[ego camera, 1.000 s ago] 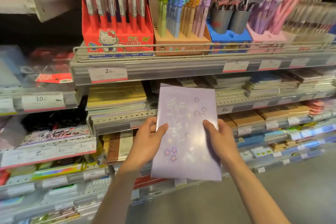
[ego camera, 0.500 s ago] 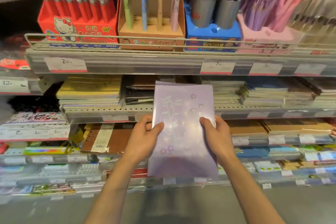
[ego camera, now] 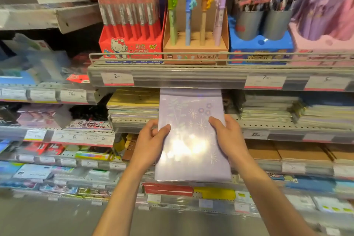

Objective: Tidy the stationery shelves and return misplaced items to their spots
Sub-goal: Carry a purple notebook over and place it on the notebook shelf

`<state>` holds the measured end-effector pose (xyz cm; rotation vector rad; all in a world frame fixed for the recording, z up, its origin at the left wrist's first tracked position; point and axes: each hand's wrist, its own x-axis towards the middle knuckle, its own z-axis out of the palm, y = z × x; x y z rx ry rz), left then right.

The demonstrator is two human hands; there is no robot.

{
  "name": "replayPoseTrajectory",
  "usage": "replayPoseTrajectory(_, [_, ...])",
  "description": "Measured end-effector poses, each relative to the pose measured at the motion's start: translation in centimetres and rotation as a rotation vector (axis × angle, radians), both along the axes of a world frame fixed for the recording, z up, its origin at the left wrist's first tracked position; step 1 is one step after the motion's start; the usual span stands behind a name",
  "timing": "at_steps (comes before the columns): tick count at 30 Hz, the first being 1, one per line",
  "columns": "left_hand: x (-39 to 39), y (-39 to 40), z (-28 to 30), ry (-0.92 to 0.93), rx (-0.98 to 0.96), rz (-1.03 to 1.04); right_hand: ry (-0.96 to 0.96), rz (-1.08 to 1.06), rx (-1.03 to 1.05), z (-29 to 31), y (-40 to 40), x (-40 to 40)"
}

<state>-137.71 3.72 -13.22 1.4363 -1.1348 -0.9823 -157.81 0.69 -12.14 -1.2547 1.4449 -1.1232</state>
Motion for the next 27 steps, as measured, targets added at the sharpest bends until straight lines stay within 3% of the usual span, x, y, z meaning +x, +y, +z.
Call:
replayPoseTrajectory(9, [9.7,1.1,0.4,-0.006,0.050,0.052,-0.080,0.111,0.057,0.5,-4.2,10.6])
replayPoseTrajectory(14, [12.9,2.0,-0.2,0.103,0.062,0.073,-0.159,0.112,0.148,0.2,-5.3,13.8])
replayPoseTrajectory(18, [14.2,1.5,-0.6,0.164,0.027,0.145,-0.226,0.130,0.207,0.2,-5.2,15.0])
replayPoseTrajectory(24, [15.5,-0.7,-1.2,0.169,-0.013,0.194,-0.127,0.258,0.231,0.1,-3.8,13.8])
replayPoseTrajectory(27, [15.2,-1.9,-0.5,0.164,-0.041,0.216,-0.193,0.276,0.286,0.0,-2.9,13.1])
